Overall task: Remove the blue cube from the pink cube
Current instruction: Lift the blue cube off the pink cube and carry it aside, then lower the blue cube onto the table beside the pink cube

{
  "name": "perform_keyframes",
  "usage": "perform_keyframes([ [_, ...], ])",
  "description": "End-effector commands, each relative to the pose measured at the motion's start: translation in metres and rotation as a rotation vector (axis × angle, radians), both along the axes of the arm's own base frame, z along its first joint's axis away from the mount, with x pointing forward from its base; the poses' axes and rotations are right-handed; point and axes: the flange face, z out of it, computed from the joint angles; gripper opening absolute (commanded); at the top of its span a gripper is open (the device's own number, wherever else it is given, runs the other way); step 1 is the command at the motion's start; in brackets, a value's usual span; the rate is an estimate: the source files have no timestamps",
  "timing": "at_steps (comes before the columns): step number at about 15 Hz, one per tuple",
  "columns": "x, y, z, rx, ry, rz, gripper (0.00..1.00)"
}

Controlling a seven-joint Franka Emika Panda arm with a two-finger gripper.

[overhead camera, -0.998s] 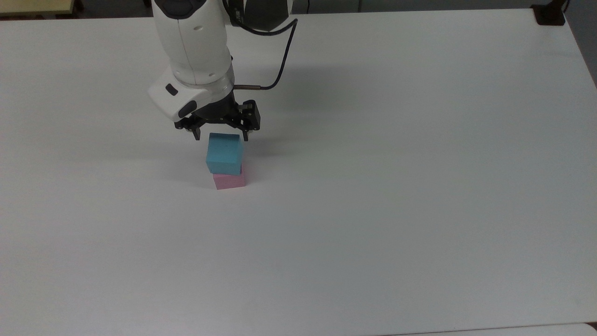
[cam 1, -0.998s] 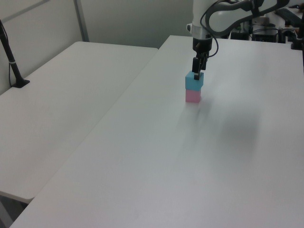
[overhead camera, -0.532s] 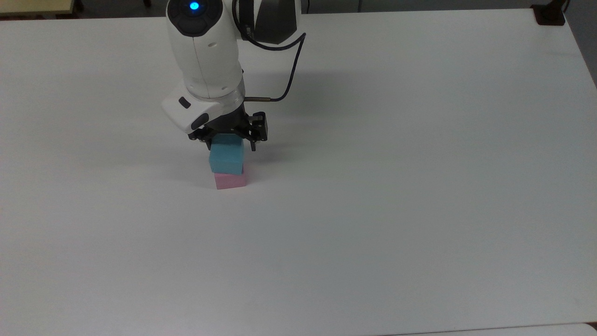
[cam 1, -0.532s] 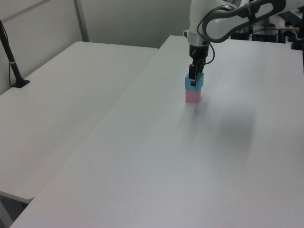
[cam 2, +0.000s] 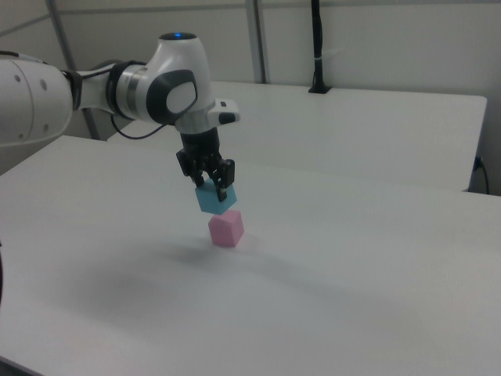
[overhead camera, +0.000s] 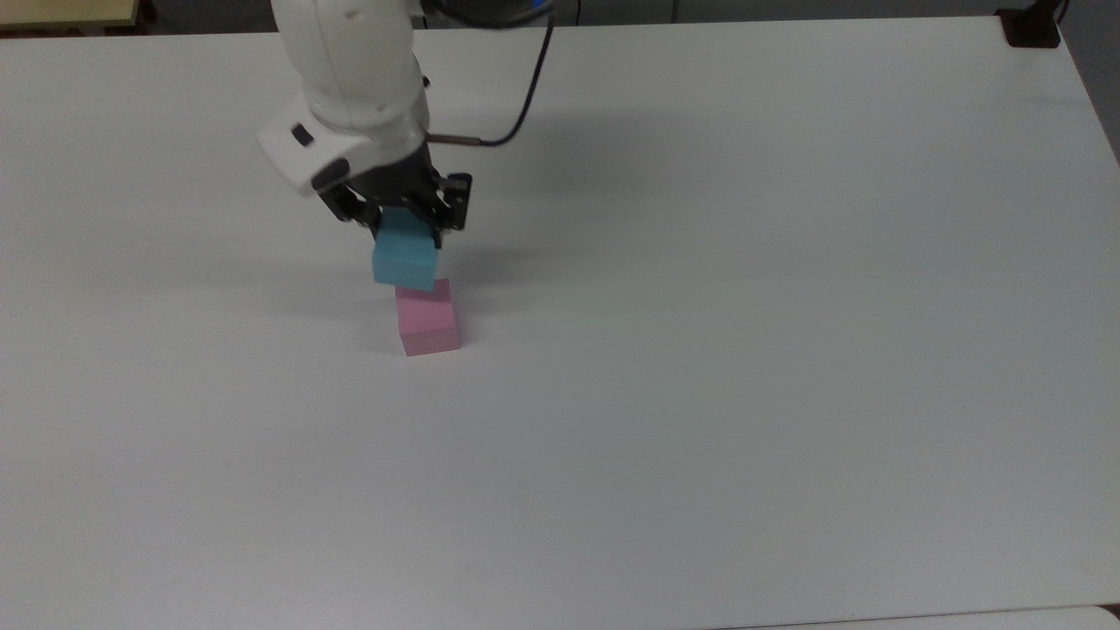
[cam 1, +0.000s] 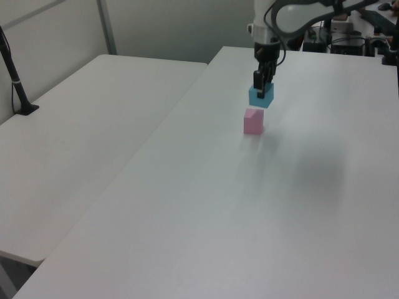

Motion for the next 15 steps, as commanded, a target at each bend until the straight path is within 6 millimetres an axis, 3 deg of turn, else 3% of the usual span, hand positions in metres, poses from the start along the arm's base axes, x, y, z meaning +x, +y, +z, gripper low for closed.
perform_keyframes([
  [1, -0.025, -0.041, 0.038, 0.006, 0.016, -0.035, 0.52],
  [5, -0.043, -0.098, 0.049, -0.009, 0.03, -0.055, 0.52],
  [9, -0.066, -0.168, 0.031, -0.044, 0.072, 0.112, 0.52],
  [11, -0.078, -0.197, 0.016, -0.04, 0.086, 0.203, 0.52],
  [13, -0.088, -0.223, -0.014, -0.062, 0.05, 0.253, 0.52],
  [15, -0.096, -0.235, -0.039, -0.079, 0.022, 0.243, 0.52],
])
